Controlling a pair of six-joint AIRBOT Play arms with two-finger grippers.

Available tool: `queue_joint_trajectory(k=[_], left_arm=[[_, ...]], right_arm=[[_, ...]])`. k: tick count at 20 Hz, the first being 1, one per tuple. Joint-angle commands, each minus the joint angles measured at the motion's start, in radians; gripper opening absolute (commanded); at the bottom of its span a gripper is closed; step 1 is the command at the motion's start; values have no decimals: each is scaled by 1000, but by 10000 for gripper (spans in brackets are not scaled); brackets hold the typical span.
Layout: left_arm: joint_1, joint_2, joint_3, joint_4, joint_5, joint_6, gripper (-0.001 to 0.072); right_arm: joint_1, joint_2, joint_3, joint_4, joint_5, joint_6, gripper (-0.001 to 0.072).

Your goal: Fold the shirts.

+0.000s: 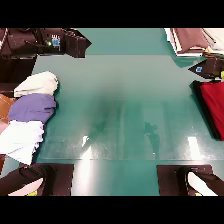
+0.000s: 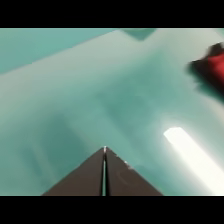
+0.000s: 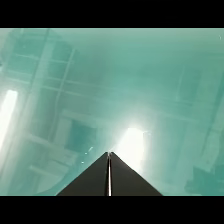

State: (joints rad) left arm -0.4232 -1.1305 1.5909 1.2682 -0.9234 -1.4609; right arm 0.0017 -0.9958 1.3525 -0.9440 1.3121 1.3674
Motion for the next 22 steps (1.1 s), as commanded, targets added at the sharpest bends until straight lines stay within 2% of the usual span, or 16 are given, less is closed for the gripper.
queue_joint_trajectory(k=[1, 3, 4, 5, 6, 7, 13, 20, 21, 22], left_arm=[[24, -1, 0, 347, -60, -66, 27], [105, -14, -1, 449, -135, -97, 28], [162, -26, -8, 452, -158, -104, 243], [212, -38, -29, 452, -162, -133, 580], [261, -51, -58, 452, -161, -161, 704], [302, -67, -90, 452, -158, -163, 659], [469, -236, -287, 451, -18, -164, 656], [505, -432, -287, 459, 33, -164, 653], [505, -436, -287, 458, 33, -174, 502], [505, -433, -286, 458, 26, -183, 229]], right_arm=[[1, 1, 0, 0, 2, 0, 17], [1, 0, 0, 0, 7, 0, 17], [1, 0, 0, 1, 6, 0, 17], [1, 0, 0, 0, 6, 0, 17], [1, 1, 0, 0, 7, 0, 17], [1, 0, 0, 1, 6, 0, 17], [1, 0, 0, 1, 7, 1, 17], [1, 0, 0, 1, 6, 1, 17], [1, 0, 0, 1, 6, 1, 17], [1, 0, 0, 1, 6, 1, 17]])
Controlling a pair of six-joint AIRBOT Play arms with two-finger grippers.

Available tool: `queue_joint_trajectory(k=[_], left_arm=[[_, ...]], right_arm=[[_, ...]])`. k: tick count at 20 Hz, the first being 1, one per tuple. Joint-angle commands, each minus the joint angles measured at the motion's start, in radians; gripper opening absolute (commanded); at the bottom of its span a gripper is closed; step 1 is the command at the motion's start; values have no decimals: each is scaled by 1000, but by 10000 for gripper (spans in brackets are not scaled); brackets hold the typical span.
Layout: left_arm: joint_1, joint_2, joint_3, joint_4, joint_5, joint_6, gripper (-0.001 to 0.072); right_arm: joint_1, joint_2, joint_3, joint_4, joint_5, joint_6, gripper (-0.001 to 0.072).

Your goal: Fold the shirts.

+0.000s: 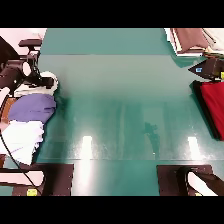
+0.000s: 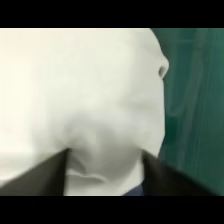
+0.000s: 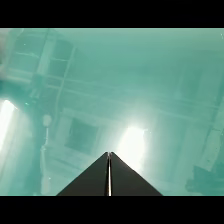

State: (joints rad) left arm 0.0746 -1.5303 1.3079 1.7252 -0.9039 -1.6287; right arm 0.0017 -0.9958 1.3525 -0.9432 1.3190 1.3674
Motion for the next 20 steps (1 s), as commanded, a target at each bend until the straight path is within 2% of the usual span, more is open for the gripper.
queue_joint_trajectory(k=[1, 4, 6, 9, 11, 14, 17, 20], left_arm=[[7, -33, 8, 2, -12, -15, 35], [7, -2, 106, 3, -113, -14, 24], [-7, 96, 193, -1, -110, -12, 23], [-88, 296, 346, -2, -138, 53, 23], [-182, 416, 430, -5, -192, 93, 22], [-356, 526, 484, -5, -275, 93, 22], [-539, 513, 472, -17, -349, 85, 22], [-698, 414, 419, -98, -380, 84, 23]], right_arm=[[1, 0, 0, 0, -1, 0, 17], [1, 2, 2, 12, -1, 1, 17], [1, -8, 48, 27, 12, 1, 17], [1, -36, 191, 35, 16, 1, 17], [1, -62, 286, 35, 16, 1, 17], [1, -106, 401, 34, 17, 1, 17], [1, -145, 486, 34, 28, 1, 17], [1, -170, 540, 34, 66, 1, 17]])
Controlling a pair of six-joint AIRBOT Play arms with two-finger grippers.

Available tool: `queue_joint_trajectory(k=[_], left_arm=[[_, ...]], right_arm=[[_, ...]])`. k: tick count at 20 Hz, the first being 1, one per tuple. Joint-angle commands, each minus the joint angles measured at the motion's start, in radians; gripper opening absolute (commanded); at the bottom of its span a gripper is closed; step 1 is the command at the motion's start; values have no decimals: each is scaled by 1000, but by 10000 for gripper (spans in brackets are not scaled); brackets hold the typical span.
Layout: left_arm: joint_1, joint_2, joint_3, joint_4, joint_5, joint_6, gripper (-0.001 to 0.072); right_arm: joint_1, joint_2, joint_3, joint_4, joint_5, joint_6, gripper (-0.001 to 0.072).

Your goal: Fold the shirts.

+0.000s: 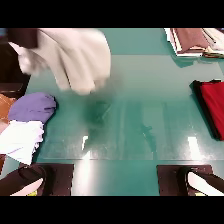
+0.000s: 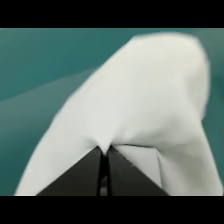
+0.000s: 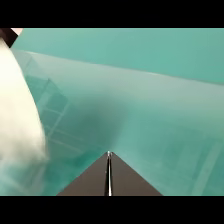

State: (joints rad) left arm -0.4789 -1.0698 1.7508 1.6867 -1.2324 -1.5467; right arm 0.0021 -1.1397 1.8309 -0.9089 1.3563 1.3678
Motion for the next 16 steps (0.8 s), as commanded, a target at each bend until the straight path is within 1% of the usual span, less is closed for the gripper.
queue_joint_trajectory(k=[1, 3, 4, 5, 6, 8, 10, 11, 12, 14, 16], left_arm=[[-193, -93, -47, -93, -49, 3, 24], [-261, -193, -82, -150, -36, 11, 28], [-275, -242, -87, -182, -24, 10, 241], [-278, -288, -87, -223, -3, 10, 609], [-276, -314, -87, -225, 21, 10, 642], [-237, -320, -83, -180, 25, 8, 646], [-139, -292, -79, -121, -34, -7, 645], [-70, -273, -80, -111, -71, -29, 646], [0, -256, -92, -116, -93, -37, 646], [138, -221, -161, -139, -92, -56, 646], [245, -201, -295, -233, -79, -54, 646]], right_arm=[[0, -25, 64, -1, 37, 0, 17], [0, -17, 64, -5, 50, 0, 17], [0, -12, 64, -9, 58, 0, 17], [0, -7, 64, -8, 65, 0, 17], [0, -2, 64, -8, 72, 0, 17], [-2, 7, 64, -8, 78, 0, 17], [-2, 15, 64, -9, 84, 0, 17], [-2, 18, 64, -9, 92, 0, 17], [-2, 19, 64, -9, 99, 0, 17], [-2, 16, 64, -9, 108, 0, 17], [-2, 12, 62, -9, 113, 0, 17]])
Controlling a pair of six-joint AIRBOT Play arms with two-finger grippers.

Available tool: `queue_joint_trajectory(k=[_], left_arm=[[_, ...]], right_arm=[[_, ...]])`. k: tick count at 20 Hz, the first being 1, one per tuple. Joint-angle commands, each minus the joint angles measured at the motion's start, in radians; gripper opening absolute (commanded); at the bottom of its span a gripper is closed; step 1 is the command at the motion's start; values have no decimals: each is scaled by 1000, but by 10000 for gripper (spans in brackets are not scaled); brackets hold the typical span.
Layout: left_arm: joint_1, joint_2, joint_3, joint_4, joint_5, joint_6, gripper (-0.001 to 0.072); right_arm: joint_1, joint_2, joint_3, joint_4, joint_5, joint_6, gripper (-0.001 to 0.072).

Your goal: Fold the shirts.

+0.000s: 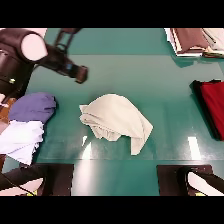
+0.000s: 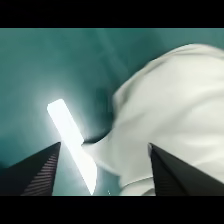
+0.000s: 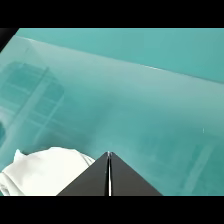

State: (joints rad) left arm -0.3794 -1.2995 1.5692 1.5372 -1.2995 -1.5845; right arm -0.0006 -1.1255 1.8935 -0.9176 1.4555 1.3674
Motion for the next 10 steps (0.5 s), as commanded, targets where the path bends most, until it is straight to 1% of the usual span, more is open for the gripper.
queue_joint_trajectory(k=[1, 2, 4, 6, 7, 8, 10], left_arm=[[179, 29, -189, -136, 12, -16, 646], [200, 29, -275, -188, 58, -15, 646], [207, 29, -433, -264, 192, -16, 646], [207, 26, -555, -377, 326, -13, 646], [206, 17, -594, -412, 371, -13, 646], [206, 1, -619, -433, 392, -13, 646], [203, -37, -632, -444, 393, -13, 646]], right_arm=[[1, -3, -1, 0, 14, 0, 17], [2, -3, -1, 1, 13, 0, 17], [1, -3, -1, 0, 13, 0, 17], [1, -3, -1, 0, 14, 0, 17], [1, -3, -1, 0, 14, 0, 17], [1, -3, -1, 0, 14, 0, 17], [1, -3, -1, 0, 14, 0, 17]])
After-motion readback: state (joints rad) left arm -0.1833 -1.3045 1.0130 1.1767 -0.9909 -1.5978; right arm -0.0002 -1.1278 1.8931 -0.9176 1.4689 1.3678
